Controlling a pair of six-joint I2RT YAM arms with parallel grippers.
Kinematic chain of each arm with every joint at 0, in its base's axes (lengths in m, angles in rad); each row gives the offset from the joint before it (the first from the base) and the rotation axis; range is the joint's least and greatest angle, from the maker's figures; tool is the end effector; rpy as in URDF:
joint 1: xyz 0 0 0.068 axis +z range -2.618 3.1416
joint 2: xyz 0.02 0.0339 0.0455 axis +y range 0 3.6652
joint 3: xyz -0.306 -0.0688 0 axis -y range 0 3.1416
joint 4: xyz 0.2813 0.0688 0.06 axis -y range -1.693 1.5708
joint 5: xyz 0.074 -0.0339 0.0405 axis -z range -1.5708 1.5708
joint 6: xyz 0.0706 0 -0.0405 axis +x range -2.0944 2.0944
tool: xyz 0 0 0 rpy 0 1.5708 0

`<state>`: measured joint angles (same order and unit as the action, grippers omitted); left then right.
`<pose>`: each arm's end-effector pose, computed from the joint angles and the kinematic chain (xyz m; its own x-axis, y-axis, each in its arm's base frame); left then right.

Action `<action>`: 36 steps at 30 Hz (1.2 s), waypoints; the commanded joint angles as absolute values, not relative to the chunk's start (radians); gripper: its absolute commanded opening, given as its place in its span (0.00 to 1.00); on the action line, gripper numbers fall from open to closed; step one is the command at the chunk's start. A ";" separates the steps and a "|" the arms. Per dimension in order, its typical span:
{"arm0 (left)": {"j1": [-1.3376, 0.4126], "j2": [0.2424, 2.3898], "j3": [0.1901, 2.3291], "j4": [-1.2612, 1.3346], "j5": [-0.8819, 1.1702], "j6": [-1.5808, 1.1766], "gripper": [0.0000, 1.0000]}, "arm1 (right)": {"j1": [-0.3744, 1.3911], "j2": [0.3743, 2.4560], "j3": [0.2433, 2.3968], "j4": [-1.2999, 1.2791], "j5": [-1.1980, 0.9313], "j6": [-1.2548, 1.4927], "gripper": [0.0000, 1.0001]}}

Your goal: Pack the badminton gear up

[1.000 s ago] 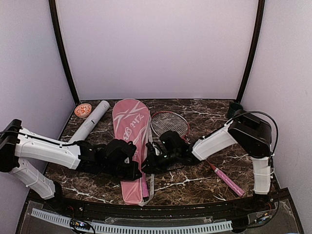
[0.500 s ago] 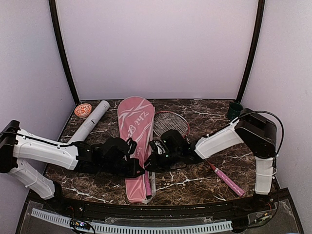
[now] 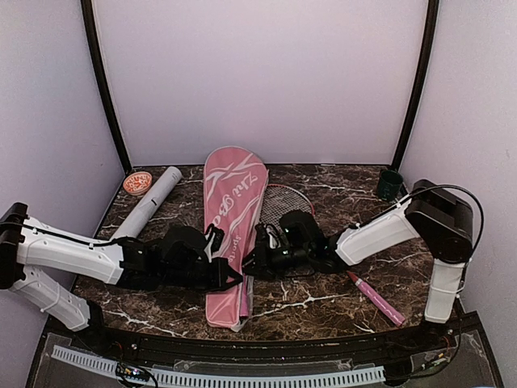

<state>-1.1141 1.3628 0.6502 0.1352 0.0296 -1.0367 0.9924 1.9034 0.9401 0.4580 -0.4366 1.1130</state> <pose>0.1437 -0.2971 0.1955 -0.9041 -0.1109 -0.4126 0.2551 0.6347 -0.7294 0.2213 0.3935 0.1392 -0.9791 -0.0127 -0.2031 -0.1874 0.4456 0.8754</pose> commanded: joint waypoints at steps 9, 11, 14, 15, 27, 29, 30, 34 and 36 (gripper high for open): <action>-1.127 1.347 0.613 0.201 0.113 -1.048 0.00 | 0.972 2.043 0.985 0.798 -0.405 1.219 0.00; -1.123 1.341 0.610 0.182 0.107 -1.044 0.00 | 0.967 2.017 0.965 0.803 -0.388 1.208 0.00; -1.122 1.343 0.595 0.199 0.111 -1.049 0.00 | 0.964 2.024 0.978 0.832 -0.425 1.209 0.00; -1.121 1.344 0.586 0.221 0.115 -1.055 0.00 | 0.966 2.032 0.986 0.852 -0.441 1.222 0.00; -1.103 1.316 0.529 0.302 0.110 -1.091 0.00 | 0.973 2.103 1.005 0.898 -0.550 1.251 0.30; -1.098 1.306 0.517 0.293 0.101 -1.097 0.00 | 0.971 2.093 1.000 0.839 -0.566 1.215 0.41; -1.098 1.303 0.510 0.293 0.098 -1.102 0.00 | 0.971 2.087 0.994 0.807 -0.568 1.186 0.47; -1.090 1.307 0.488 0.299 0.092 -1.116 0.00 | 0.970 2.068 0.997 0.647 -0.568 1.076 0.51; -1.089 1.316 0.481 0.302 0.092 -1.122 0.00 | 0.967 2.069 1.005 0.586 -0.583 1.037 0.52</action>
